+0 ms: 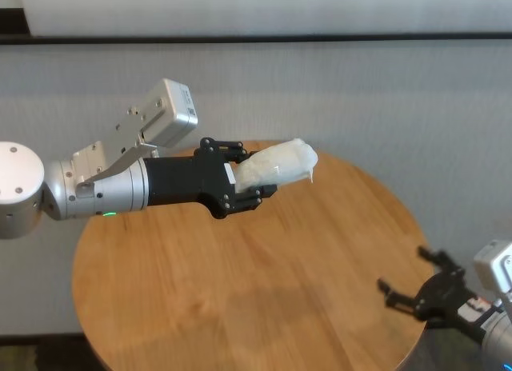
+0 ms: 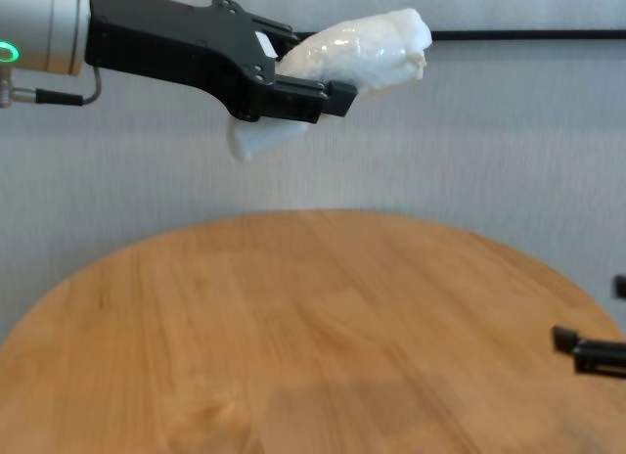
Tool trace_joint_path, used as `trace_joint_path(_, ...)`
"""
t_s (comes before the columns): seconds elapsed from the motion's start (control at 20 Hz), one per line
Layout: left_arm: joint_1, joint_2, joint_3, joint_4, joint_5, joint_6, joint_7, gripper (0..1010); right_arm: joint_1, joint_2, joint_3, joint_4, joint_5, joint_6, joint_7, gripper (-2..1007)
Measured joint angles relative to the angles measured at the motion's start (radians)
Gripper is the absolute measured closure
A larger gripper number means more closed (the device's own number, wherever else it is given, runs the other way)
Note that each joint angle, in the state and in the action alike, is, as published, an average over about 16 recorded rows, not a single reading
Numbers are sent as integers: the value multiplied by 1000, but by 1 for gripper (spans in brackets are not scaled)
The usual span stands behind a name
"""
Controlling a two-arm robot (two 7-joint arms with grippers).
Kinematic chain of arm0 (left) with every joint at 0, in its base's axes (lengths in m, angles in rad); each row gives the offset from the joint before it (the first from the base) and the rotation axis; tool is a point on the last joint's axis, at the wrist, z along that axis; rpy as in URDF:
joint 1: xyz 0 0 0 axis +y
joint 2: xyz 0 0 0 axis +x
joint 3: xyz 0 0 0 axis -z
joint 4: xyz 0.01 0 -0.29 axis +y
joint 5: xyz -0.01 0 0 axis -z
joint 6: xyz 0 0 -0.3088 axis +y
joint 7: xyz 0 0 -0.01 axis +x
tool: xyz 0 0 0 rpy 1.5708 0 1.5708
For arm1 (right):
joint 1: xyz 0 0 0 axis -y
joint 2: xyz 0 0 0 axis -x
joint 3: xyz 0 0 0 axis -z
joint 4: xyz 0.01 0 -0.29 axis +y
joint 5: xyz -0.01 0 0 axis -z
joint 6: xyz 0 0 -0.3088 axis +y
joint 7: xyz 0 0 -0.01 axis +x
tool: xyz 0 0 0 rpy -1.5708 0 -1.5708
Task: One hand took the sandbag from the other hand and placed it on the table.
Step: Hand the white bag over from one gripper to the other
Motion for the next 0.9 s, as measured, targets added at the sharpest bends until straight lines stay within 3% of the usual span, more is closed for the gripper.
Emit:
trace_joint_path(0.25, 0, 0, 0, 0, 0, 0, 0, 495, 4, 12, 15, -13, 125, 58, 154, 4)
trace_joint_path(0.45, 0, 0, 0, 0, 0, 0, 0, 495, 15, 16, 29, -22, 222, 123, 255, 4)
trace_joint_path(0.65, 0, 0, 0, 0, 0, 0, 0, 495, 30, 11, 38, -21, 283, 182, 309, 4)
trace_joint_path(0.9, 0, 0, 0, 0, 0, 0, 0, 495, 49, 5, 36, -16, 332, 243, 358, 4)
